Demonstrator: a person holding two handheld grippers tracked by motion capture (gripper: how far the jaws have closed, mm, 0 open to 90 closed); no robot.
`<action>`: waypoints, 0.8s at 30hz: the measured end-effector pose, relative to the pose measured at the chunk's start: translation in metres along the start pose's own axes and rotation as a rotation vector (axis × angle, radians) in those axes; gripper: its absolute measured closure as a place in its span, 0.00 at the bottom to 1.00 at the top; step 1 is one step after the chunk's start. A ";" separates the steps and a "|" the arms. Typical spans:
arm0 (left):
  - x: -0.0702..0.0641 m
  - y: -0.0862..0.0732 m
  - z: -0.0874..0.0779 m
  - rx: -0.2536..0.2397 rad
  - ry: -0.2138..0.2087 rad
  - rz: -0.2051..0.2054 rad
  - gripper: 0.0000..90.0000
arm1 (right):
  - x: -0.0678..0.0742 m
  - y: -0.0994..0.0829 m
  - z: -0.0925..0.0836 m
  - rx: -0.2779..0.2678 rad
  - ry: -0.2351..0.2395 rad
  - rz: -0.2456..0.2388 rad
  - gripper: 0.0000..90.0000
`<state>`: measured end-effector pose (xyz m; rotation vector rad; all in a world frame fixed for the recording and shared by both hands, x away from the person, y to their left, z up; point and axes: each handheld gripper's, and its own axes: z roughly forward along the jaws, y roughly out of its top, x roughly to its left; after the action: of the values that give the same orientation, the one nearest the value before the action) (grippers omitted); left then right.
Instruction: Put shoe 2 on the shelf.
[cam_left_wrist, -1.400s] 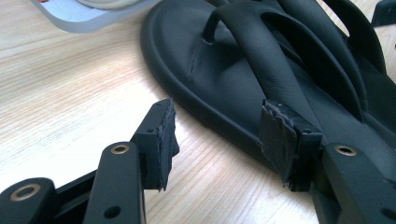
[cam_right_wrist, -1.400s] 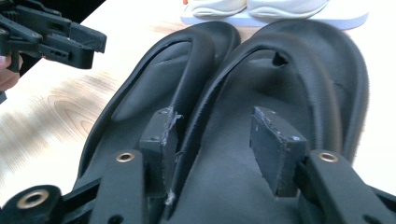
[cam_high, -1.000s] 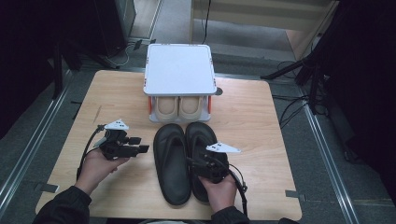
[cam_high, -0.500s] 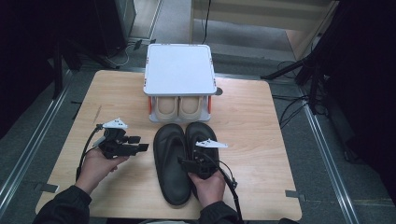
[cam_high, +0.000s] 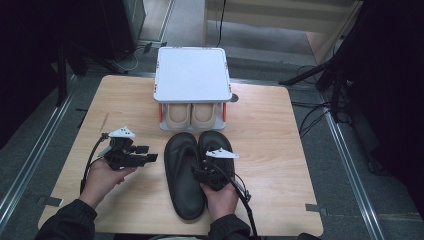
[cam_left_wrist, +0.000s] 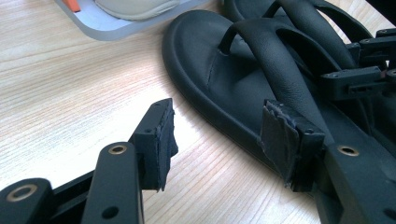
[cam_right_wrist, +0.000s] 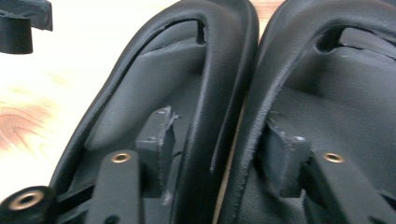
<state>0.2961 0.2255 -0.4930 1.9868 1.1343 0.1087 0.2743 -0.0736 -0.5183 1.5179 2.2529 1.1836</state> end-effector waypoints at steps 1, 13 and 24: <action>0.000 0.000 0.000 0.001 0.000 -0.001 0.50 | 0.000 0.000 0.000 0.002 -0.003 0.002 0.59; 0.001 0.000 0.001 0.003 0.004 -0.003 0.50 | -0.005 0.001 -0.002 0.011 0.013 0.024 0.74; 0.000 0.000 0.002 0.017 0.010 0.003 0.50 | -0.015 0.001 -0.005 0.018 0.038 0.055 0.83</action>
<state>0.2970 0.2247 -0.4948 2.0053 1.1417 0.1105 0.2788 -0.0884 -0.5181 1.5863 2.2658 1.2206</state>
